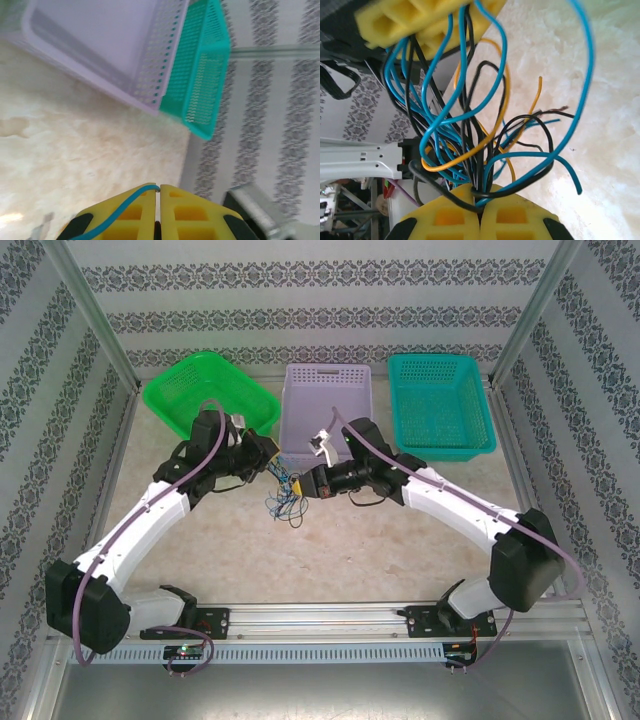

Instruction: Untangle the cables

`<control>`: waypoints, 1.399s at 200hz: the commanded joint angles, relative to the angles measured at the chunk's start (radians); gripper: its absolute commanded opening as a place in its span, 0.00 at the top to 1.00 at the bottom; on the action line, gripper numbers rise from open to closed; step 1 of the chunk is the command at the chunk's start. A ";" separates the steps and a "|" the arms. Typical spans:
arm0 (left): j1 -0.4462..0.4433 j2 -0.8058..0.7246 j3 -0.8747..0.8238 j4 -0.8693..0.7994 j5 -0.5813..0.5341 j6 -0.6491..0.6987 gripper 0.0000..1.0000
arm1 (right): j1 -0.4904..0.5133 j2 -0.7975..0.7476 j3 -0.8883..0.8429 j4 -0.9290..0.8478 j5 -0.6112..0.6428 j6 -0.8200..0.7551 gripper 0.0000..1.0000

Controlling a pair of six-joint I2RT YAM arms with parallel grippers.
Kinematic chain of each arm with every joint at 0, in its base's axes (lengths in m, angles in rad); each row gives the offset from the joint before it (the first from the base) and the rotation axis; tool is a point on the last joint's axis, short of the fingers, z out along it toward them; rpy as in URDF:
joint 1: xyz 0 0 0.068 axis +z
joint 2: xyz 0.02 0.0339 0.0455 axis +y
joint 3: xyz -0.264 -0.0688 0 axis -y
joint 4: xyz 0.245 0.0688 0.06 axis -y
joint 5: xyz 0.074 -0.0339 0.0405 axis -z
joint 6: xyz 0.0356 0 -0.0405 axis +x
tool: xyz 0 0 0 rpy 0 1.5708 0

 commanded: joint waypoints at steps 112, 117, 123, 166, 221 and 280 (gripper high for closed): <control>0.044 -0.133 -0.145 -0.293 -0.278 0.297 1.00 | 0.051 -0.009 -0.085 -0.350 0.338 -0.062 1.00; 0.044 -0.132 -0.157 -0.290 -0.284 0.294 1.00 | 0.053 -0.002 -0.083 -0.360 0.359 -0.062 1.00; 0.045 -0.129 -0.167 -0.290 -0.296 0.291 1.00 | 0.053 0.003 -0.085 -0.362 0.378 -0.059 1.00; 0.057 -0.104 -0.163 -0.433 -0.470 0.265 1.00 | -0.016 -0.073 -0.156 -0.414 0.528 -0.004 1.00; 0.067 -0.055 -0.247 -0.306 -0.357 0.167 1.00 | -0.062 -0.080 -0.224 -0.368 0.471 0.089 1.00; 0.062 0.049 -0.316 -0.102 -0.187 0.079 1.00 | -0.045 -0.021 -0.245 -0.364 0.552 0.234 0.56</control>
